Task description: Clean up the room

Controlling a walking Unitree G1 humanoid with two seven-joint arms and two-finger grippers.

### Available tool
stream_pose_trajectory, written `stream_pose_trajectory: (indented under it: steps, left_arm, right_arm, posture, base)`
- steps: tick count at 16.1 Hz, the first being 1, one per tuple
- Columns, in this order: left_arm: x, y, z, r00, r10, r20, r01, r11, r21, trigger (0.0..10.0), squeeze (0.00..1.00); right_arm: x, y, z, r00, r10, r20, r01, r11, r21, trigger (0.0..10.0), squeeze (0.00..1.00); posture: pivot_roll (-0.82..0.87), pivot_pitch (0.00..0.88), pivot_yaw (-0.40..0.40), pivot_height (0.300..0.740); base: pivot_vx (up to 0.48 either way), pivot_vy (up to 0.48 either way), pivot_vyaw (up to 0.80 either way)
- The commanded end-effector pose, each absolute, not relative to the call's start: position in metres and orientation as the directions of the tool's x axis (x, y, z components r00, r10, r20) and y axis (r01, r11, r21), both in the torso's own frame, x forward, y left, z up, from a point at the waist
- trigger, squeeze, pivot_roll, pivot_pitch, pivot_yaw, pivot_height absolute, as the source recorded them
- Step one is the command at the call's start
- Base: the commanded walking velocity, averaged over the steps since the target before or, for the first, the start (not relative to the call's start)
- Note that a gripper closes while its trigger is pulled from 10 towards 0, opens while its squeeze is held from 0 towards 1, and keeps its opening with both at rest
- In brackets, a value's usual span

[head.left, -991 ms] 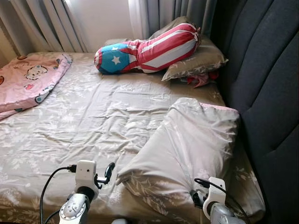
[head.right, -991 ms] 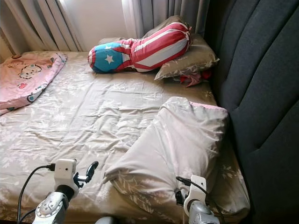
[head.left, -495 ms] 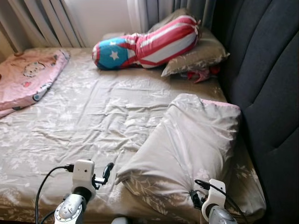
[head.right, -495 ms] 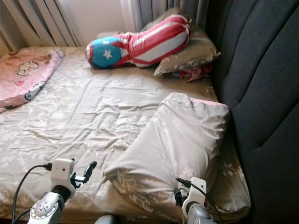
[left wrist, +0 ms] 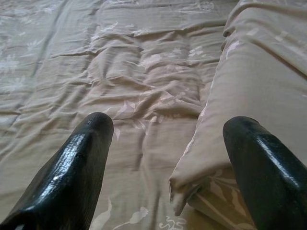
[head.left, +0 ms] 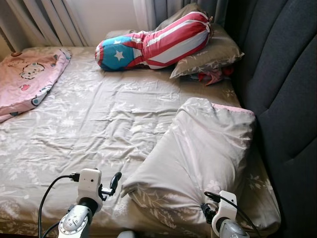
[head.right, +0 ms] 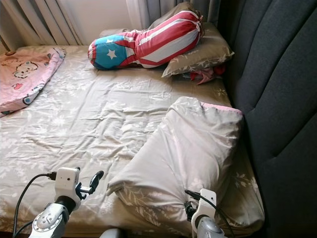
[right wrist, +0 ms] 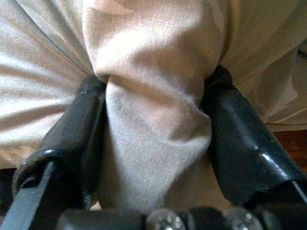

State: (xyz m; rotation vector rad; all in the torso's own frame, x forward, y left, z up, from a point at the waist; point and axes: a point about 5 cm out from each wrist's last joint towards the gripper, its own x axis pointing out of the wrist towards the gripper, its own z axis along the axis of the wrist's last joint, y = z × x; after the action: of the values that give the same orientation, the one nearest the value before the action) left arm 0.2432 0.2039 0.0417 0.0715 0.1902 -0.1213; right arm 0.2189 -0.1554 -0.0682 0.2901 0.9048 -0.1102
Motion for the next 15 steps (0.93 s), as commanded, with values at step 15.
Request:
stream_pose_trajectory:
  steps: [15]
  left_arm:
    - [0.253, 0.198, 0.036, 0.977, -0.083, -0.197, 0.091, 0.995, 0.029, 10.0, 0.0]
  right_arm:
    - [0.2, -0.152, -0.08, 0.555, 0.037, -0.831, 0.217, 0.958, 0.187, 0.0, 0.0]
  posture:
    - [0.07, 0.068, 0.008, 0.666]
  base:
    - [0.0, 0.0, 0.0]
